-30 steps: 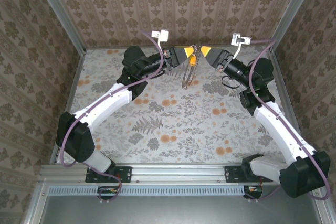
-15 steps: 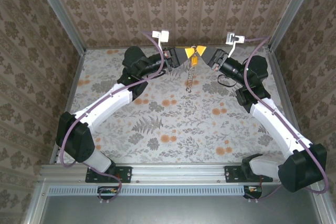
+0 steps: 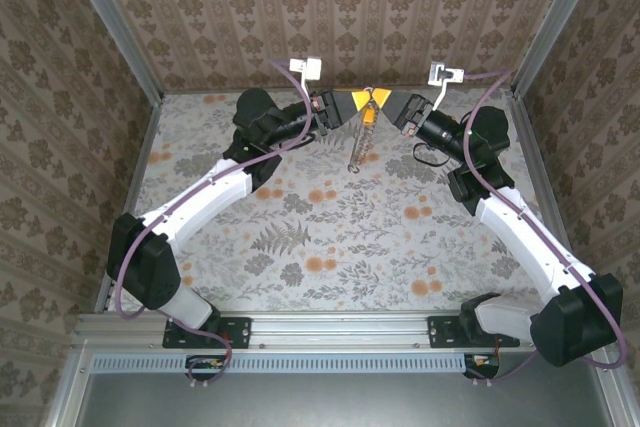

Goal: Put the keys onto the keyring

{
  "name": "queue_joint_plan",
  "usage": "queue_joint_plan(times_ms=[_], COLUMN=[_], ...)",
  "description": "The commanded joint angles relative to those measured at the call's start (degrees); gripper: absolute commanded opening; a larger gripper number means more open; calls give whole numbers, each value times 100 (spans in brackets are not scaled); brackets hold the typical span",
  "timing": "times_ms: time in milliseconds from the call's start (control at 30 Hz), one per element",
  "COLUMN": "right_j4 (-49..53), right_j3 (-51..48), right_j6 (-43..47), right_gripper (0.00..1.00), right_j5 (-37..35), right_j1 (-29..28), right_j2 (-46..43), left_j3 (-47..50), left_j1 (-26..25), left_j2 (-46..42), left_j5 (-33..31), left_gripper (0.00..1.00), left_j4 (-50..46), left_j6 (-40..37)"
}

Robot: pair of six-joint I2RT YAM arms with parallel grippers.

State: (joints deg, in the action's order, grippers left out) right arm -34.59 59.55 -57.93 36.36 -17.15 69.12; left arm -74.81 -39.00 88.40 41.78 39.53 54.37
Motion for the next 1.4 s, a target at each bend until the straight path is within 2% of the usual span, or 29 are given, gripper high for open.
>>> queue_joint_plan(times_ms=[0, 67, 200, 367, 467, 533, 733, 933, 1133, 1367], right_j4=[-151, -144, -107, 288, 816, 1079, 2197, 3338, 3940, 3954], right_j3=[269, 306, 338, 447, 586, 690, 1201, 1756, 2172, 2271], right_j6=[109, 109, 149, 492, 936, 1131, 1954, 2938, 3415, 3410], right_gripper=[15, 14, 0, 0, 0, 0, 0, 0, 0, 0], right_j5=[43, 65, 109, 194, 288, 454, 1259, 2042, 2493, 2716], right_j1=[-34, -34, -30, -26, 56, 160, 396, 489, 526, 548], right_j2=[13, 48, 66, 27, -61, -83, 20, 318, 654, 916], left_j3=[-87, -89, -91, -146, -142, -92, -143, -982, -1777, -2178], left_j1=[-53, -51, -46, -37, 56, 178, 624, 780, 793, 798], left_j2=[-2, -5, -3, -35, -202, -394, -786, -698, -312, 93], left_j5=[44, 50, 65, 110, 142, 128, 441, 1180, 1989, 2239], left_gripper=[0, 0, 0, 2, 34, 44, 56, 58, 38, 37], left_j4=[354, 345, 308, 12, -516, -905, -1804, -3458, -4453, -4985], left_j6=[91, 83, 59, -116, -521, -822, -1474, -2612, -3404, -3743])
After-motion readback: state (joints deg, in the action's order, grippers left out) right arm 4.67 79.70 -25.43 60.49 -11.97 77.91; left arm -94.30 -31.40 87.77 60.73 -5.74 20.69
